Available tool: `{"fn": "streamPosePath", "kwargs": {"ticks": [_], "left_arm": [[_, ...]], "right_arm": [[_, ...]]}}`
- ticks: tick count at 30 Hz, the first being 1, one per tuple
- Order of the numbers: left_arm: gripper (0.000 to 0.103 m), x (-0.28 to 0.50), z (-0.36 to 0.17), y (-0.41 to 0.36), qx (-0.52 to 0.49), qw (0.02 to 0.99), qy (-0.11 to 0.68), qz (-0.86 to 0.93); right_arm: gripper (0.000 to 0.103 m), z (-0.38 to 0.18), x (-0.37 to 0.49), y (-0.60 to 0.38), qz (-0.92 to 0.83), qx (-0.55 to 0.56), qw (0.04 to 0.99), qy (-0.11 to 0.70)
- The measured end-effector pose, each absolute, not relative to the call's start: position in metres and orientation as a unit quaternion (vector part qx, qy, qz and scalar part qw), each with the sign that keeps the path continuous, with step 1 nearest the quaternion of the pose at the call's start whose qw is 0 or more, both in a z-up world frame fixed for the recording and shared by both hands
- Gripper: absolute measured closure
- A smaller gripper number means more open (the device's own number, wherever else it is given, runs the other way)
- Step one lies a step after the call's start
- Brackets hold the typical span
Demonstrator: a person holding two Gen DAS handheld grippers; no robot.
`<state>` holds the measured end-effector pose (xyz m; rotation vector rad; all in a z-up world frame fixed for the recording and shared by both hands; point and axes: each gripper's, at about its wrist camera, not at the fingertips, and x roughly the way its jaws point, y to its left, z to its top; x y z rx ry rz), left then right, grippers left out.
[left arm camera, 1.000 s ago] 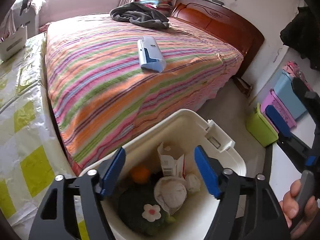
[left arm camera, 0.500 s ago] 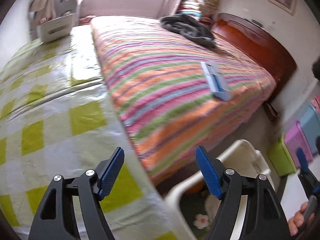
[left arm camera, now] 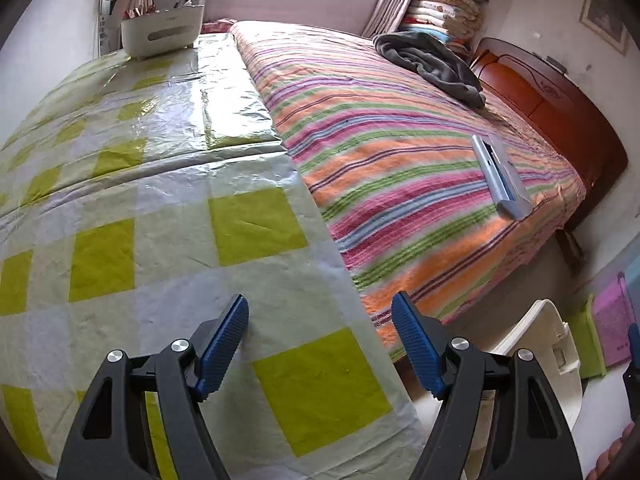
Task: Collect trash
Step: 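Move the open left tool back over the table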
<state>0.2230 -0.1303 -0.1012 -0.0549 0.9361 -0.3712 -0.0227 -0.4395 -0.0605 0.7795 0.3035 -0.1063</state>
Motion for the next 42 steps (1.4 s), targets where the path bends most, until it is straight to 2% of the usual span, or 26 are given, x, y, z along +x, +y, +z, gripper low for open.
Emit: {"fn": "streamPosePath", "kwargs": {"ticks": [19, 20, 22, 25, 29, 42], "left_arm": [[0.030, 0.235, -0.104, -0.085, -0.032, 0.901, 0.430, -0.053], [0.030, 0.235, -0.104, -0.084, -0.030, 0.901, 0.431, -0.045], [0.020, 0.236, -0.105, -0.084, -0.027, 0.899, 0.434, -0.044], [0.013, 0.239, -0.108, -0.088, -0.010, 0.896, 0.442, -0.043], [0.010, 0.240, -0.112, -0.100, 0.030, 0.891, 0.453, -0.029], [0.007, 0.240, -0.112, -0.096, 0.026, 0.890, 0.454, -0.028]], "right_arm": [[0.027, -0.062, -0.015, -0.437, -0.042, 0.380, 0.911, 0.152], [0.027, -0.062, -0.014, -0.438, -0.041, 0.381, 0.911, 0.153], [0.027, -0.063, -0.014, -0.438, -0.039, 0.383, 0.910, 0.153], [0.026, -0.062, -0.016, -0.441, -0.036, 0.385, 0.910, 0.150], [0.025, -0.063, -0.021, -0.446, -0.034, 0.391, 0.908, 0.146], [0.025, -0.062, -0.036, -0.459, -0.032, 0.402, 0.906, 0.129]]}}
